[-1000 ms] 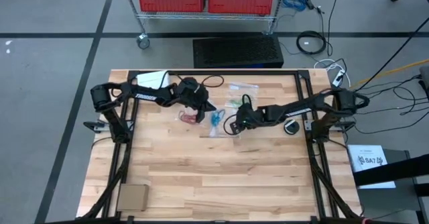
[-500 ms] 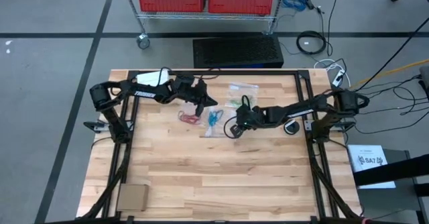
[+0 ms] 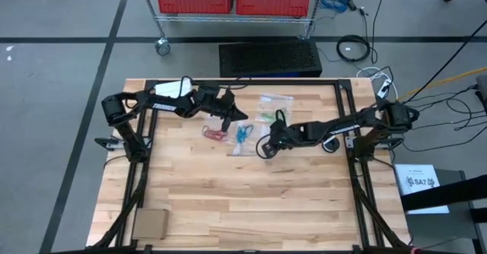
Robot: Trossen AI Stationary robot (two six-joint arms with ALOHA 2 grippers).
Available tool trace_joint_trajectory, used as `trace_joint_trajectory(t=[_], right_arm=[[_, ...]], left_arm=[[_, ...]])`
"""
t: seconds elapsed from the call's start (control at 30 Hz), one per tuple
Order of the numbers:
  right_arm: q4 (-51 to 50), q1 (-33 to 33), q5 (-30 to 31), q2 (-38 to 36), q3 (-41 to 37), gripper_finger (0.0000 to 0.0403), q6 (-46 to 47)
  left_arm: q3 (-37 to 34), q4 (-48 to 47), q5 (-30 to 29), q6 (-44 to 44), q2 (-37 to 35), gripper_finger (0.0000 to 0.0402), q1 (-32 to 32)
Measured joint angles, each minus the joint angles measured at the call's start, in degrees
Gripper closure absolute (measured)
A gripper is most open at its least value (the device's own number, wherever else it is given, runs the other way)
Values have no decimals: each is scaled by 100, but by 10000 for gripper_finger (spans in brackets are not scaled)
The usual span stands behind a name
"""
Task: Sort rubber bands
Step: Close the bottom right transparent zip lock bag
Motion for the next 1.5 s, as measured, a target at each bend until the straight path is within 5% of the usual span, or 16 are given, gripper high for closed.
trace_joint_trajectory(t=[0.3,0.5,0.67,0.9,1.3,1.5], right_arm=[[171,-31,429,251,2,210,1017],[627,-114,365,802,4,191,1389],[1207,-167,549,1069,12,230,1273],[1144,-206,784,934,-4,386,191],[204,-70,873,-1000,4,400,-2060],[72,89,509,-1318,9,402,-2619]], left_arm=[[-20,-23,-32,152,0,399,-129],[-20,14,-174,305,0,399,-130],[-24,30,-480,297,0,399,-14],[-24,343,-122,296,0,399,72],[-24,587,356,307,-2,399,384],[-24,584,612,622,-2,374,-130]])
